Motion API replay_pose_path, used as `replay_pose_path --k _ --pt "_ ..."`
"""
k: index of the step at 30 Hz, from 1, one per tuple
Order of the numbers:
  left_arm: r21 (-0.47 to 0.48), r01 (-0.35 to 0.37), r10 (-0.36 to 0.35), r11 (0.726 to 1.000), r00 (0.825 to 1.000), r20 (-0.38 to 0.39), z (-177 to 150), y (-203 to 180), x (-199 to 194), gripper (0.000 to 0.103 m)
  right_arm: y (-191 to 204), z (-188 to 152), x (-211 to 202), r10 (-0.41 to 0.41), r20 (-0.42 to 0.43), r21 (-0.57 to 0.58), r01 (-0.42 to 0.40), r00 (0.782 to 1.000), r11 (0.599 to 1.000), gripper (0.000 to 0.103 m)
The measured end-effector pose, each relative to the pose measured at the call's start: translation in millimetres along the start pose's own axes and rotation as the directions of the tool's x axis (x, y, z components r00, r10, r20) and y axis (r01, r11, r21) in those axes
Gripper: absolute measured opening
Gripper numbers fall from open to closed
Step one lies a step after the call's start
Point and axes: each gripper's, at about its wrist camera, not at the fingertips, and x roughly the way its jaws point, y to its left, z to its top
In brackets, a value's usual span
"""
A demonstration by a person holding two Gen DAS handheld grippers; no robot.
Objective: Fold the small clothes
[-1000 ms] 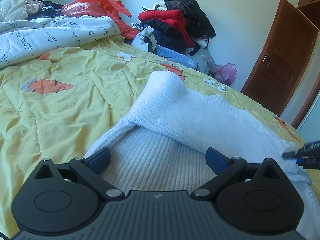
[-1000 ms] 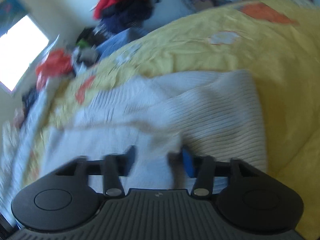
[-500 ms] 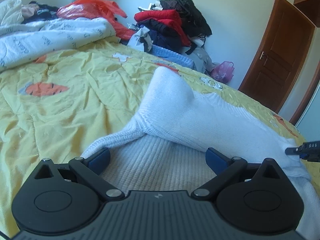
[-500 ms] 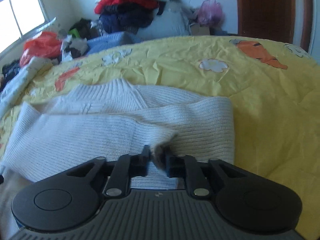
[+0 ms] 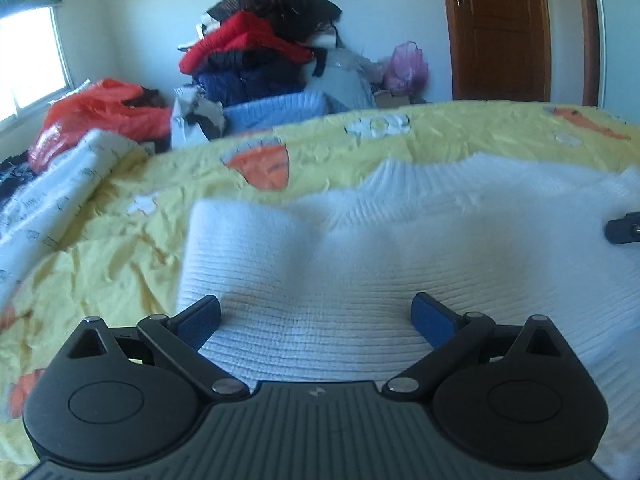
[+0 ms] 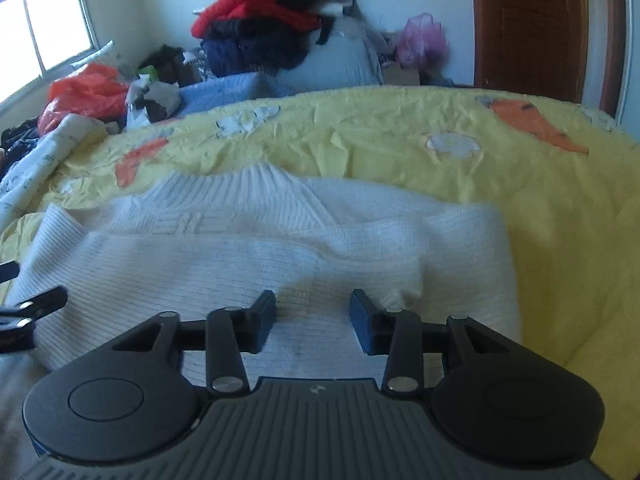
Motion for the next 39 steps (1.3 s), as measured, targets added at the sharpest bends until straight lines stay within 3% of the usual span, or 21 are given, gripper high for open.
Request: replay_pose_path --k 4,8,12,14,16,20,23,27,29,39 --pt "-0.115 0.076 -0.077 0.990 0.997 -0.002 -9 17 8 0.103 4 -19 -4 0.001 0.082 -0.082 0.006 0.997 0.997 0.054" --pt "-0.098 0.057 -0.057 0.994 0.998 0.005 -10 10 7 0.103 9 -16 -4 -0.012 0.082 -0.095 0.020 0.997 0.995 0.054" --pt "-0.101 0.055 -0.054 0.993 0.998 0.011 -9 9 5 0.103 25 -21 -17 -0.092 0.081 -0.077 0.098 0.992 0.992 0.059" --pt "-0.095 0.044 -0.042 0.995 0.999 0.017 -10 8 3 0.103 31 -29 -29 -0.093 0.073 -0.056 0.097 0.993 0.994 0.087" --pt "-0.087 0.032 -0.031 0.996 0.999 0.020 -10 6 2 0.103 40 -44 -42 -0.093 0.061 -0.076 0.097 0.994 0.992 0.103" --pt "-0.102 0.013 -0.013 0.995 1.000 0.001 -9 6 -6 0.103 54 -74 -54 -0.160 0.029 -0.160 0.163 0.987 0.974 0.103" --pt "-0.164 0.058 -0.064 0.985 0.997 -0.031 -17 6 -31 0.103 49 -79 -60 -0.156 -0.002 -0.099 0.155 0.988 0.983 0.103" --pt "-0.083 0.108 -0.110 0.991 0.994 -0.023 -41 -11 -64 0.103 47 -80 -59 -0.154 -0.004 -0.075 0.154 0.988 0.985 0.102" --pt "-0.049 0.136 -0.140 0.989 0.987 -0.076 -56 -19 -60 0.103 53 -82 -56 -0.176 -0.008 -0.105 0.174 0.984 0.979 0.102" --pt "-0.070 0.127 -0.131 0.989 0.989 -0.067 -57 -18 -58 0.103 52 -95 -78 -0.194 -0.021 -0.050 0.193 0.981 0.980 0.102"
